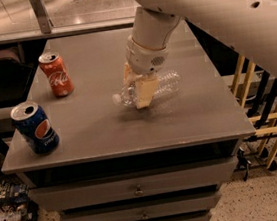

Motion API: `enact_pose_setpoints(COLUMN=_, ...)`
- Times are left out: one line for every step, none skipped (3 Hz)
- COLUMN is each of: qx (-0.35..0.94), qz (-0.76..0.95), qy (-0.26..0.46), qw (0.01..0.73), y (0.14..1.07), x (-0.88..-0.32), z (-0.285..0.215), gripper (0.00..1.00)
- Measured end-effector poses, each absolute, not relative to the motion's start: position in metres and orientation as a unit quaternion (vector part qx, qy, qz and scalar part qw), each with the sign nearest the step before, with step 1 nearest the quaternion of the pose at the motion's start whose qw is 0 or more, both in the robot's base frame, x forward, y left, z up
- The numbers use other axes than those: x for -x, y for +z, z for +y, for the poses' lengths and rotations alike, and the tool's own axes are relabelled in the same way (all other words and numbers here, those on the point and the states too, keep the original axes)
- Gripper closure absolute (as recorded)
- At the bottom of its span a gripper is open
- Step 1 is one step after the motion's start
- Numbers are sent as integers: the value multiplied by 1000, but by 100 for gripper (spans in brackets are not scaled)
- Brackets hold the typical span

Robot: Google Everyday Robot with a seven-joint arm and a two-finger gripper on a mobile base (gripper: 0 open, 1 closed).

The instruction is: Knock water bottle over

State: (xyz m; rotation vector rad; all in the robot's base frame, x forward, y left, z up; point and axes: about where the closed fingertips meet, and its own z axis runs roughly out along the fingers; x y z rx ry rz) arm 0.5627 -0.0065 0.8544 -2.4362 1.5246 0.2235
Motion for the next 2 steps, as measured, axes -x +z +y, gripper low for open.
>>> enact_pose_setpoints(qx=838, qz=524, qy=77, qw=130, y=853, x=-563, z=-5, gripper=12)
enact_pose_setpoints(qx=838, qz=524, qy=77, qw=131, y=852, x=-564, z=-4, gripper=0)
